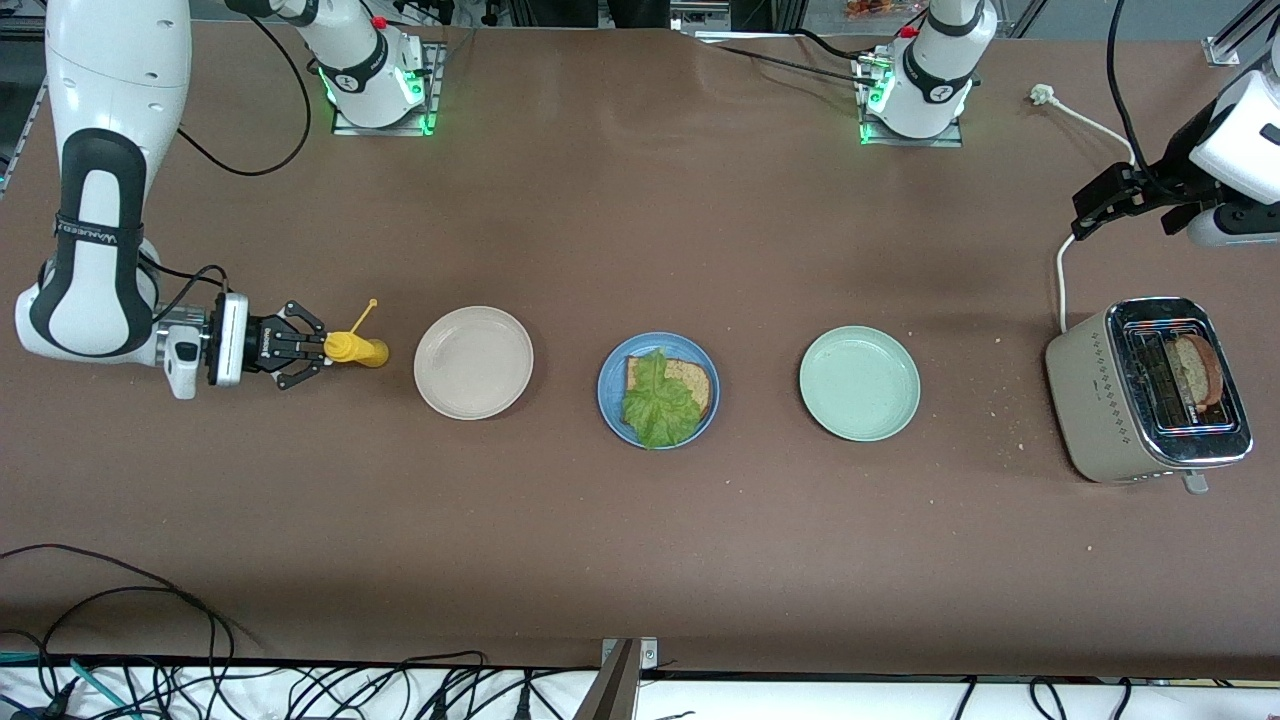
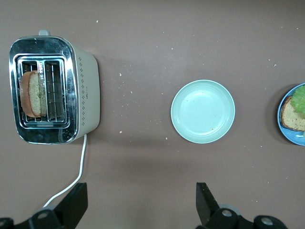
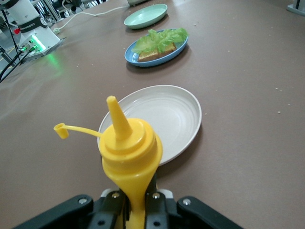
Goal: Make sandwich in blue plate with both arms
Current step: 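Lift the mustard bottle and tip it nozzle-down with the right gripper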
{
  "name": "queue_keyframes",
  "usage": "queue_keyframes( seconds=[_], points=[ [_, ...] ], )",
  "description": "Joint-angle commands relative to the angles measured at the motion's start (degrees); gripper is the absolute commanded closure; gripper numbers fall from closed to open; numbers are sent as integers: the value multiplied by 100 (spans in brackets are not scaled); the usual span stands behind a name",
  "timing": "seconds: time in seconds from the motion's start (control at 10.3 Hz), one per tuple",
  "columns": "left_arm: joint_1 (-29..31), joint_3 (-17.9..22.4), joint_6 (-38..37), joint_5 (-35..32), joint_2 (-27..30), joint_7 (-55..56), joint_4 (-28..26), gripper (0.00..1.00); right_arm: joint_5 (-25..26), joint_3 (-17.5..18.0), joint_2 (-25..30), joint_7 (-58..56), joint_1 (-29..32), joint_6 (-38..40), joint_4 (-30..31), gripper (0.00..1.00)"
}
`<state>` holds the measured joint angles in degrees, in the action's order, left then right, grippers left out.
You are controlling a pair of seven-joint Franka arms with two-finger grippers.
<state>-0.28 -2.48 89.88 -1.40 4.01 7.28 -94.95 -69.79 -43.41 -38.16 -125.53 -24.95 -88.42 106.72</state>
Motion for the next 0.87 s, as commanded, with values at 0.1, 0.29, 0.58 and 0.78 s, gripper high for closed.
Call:
queue_keyframes(
  seconds=[0.1, 0.29, 0.58, 0.78],
  points=[
    [37, -7, -85, 87, -58, -42, 152, 0, 1482, -9, -25, 2035, -105, 88, -1651, 99],
    [11, -7, -85, 87, -66, -42, 152, 0, 2064, -9, -24, 2767, -368, 62, -2250, 99],
    [2, -7, -85, 87, -67, -42, 152, 0, 2872, -27, -24, 3717, -939, -279, -2611, 100],
    [2, -7, -85, 87, -66, -42, 152, 0, 3793, -27, -24, 4480, -1500, -674, -2867, 99]
  ],
)
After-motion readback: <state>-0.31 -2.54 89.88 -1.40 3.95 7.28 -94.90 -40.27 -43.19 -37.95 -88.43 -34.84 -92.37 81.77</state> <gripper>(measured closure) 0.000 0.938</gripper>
